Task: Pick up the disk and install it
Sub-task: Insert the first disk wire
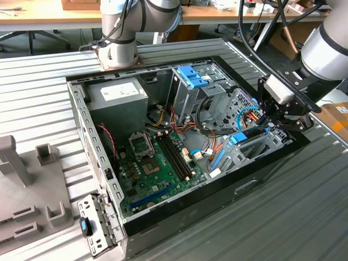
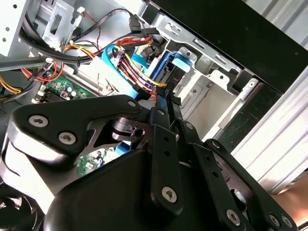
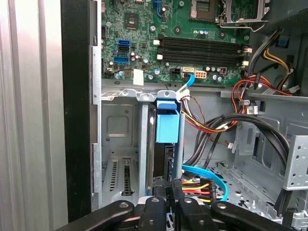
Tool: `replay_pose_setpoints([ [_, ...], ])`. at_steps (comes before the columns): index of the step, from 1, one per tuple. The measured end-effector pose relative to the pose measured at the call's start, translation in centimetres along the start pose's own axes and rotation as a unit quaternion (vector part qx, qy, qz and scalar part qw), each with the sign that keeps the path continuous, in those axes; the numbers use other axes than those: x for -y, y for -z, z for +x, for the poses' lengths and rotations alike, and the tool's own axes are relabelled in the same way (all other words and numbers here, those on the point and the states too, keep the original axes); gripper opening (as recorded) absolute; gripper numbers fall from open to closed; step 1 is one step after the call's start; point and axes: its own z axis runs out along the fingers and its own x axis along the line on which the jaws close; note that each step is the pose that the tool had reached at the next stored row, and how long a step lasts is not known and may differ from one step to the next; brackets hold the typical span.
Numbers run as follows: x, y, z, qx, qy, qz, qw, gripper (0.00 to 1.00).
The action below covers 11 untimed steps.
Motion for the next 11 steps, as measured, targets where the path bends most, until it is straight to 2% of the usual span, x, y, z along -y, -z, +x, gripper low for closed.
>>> replay_pose_setpoints([
  [2,-0.01,-0.02,0.0,0.0061,-0.001,-0.001,1.0,0.17],
  [7,-0.05,-0.32,0.04,0.0062,-0.002,-0.001,1.0,0.17],
  [9,-0.07,-0.46,0.03,0.0087,-0.003,-0.0008,1.0,0.17],
  [11,-0.08,-0.47,-0.03,0.0088,-0.003,-0.0008,1.0,0.17],
])
